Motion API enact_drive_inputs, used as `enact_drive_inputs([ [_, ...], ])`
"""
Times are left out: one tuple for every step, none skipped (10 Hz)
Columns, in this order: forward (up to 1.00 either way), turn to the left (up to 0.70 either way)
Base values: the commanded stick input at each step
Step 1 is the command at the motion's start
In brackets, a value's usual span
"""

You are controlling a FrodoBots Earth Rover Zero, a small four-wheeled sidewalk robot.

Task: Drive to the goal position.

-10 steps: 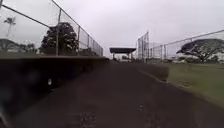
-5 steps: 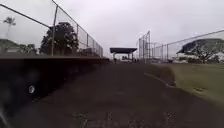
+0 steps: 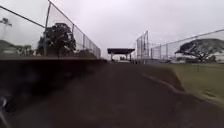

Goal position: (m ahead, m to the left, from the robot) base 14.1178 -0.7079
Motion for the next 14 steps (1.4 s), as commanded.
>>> enact_drive_inputs([
  [1.00,0.00],
  [1.00,-0.06],
  [1.00,-0.27],
  [1.00,-0.35],
  [1.00,-0.08],
  [1.00,0.00],
  [1.00,0.00],
  [1.00,0.00],
  [1.00,0.00],
  [1.00,0.00],
  [1.00,0.00],
  [1.00,0.00],
  [1.00,0.00],
  [1.00,0.00],
])
